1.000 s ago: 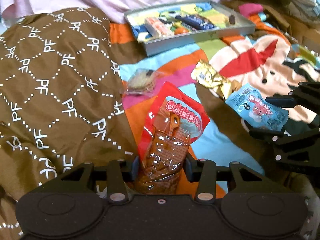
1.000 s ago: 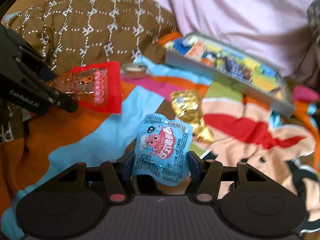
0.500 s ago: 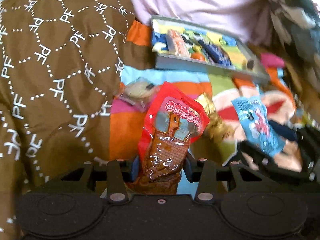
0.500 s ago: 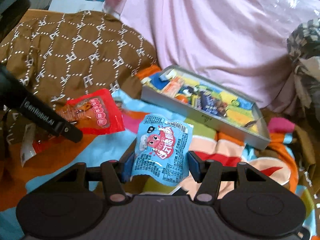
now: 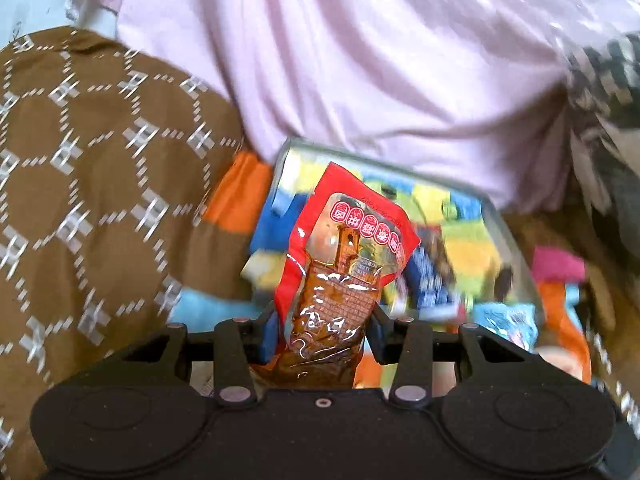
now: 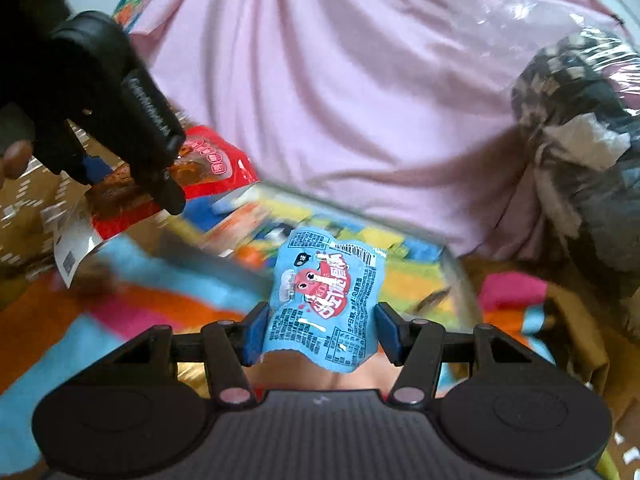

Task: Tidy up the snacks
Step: 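Lift the red pack and blue packet and carry both over the tray, then lower the red pack into the tray with left tool while right releases the blue packet, then withdraw both open tools from the tray toward the cookie and gold packet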

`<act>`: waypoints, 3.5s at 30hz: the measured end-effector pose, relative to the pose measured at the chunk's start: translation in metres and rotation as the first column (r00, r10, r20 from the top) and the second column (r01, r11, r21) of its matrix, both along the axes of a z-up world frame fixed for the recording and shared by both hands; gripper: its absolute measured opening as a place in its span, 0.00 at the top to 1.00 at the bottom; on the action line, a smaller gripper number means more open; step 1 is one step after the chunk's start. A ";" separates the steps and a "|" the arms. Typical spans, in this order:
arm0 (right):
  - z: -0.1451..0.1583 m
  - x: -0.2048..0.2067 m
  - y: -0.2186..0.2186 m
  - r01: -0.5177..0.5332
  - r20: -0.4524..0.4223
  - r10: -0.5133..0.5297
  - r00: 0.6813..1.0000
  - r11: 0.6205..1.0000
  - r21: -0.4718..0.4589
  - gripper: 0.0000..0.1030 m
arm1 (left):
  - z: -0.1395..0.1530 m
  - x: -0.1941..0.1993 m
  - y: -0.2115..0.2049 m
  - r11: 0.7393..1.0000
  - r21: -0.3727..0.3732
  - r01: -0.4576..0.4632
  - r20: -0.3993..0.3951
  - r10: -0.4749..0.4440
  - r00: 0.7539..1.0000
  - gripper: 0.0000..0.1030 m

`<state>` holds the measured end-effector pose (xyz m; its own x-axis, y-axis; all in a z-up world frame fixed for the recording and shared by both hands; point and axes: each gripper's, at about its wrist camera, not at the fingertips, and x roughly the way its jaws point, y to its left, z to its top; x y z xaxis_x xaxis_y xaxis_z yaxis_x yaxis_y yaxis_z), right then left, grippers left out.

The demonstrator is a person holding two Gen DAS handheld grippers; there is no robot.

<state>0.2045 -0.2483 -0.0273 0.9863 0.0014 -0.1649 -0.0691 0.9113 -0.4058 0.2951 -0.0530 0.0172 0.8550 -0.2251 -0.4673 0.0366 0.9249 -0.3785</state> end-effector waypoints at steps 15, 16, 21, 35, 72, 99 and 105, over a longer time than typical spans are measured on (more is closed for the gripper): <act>0.021 0.108 -0.058 0.149 0.086 -0.172 0.981 0.963 0.225 0.40 | 0.006 0.134 -0.060 0.993 -0.107 -0.046 -0.116 0.033 0.993 0.56; 0.018 0.113 -0.061 0.156 0.073 -0.177 0.982 0.960 0.234 0.40 | 0.003 0.142 -0.064 0.992 -0.114 -0.050 -0.132 0.035 0.991 0.56; 0.009 0.131 -0.071 0.177 0.026 -0.190 0.981 0.948 0.263 0.40 | -0.006 0.156 -0.077 0.995 -0.079 -0.054 -0.119 0.044 0.992 0.54; 0.000 0.139 -0.065 0.187 -0.030 -0.185 0.982 0.955 0.230 0.37 | -0.007 0.164 -0.078 0.998 -0.028 -0.055 -0.099 0.052 0.994 0.40; 0.070 0.021 -0.063 0.112 0.160 -0.165 0.973 0.949 0.296 0.00 | 0.068 0.018 -0.048 0.985 0.067 -0.160 0.123 0.151 0.981 0.01; 0.075 -0.118 -0.042 -0.018 0.169 -0.046 0.985 0.934 0.356 0.00 | 0.042 -0.153 -0.008 0.951 0.143 -0.274 0.176 0.248 0.953 0.01; 0.070 -0.146 -0.038 -0.056 0.147 0.003 0.989 0.931 0.360 0.00 | 0.034 -0.197 -0.008 0.940 0.174 -0.292 0.173 0.263 0.949 0.01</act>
<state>0.0585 -0.2859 0.0424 0.9979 0.0640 -0.0068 -0.0643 0.9964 -0.0561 0.0978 -0.0605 0.0510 0.9318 0.1138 -0.3446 -0.1914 0.9609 -0.2001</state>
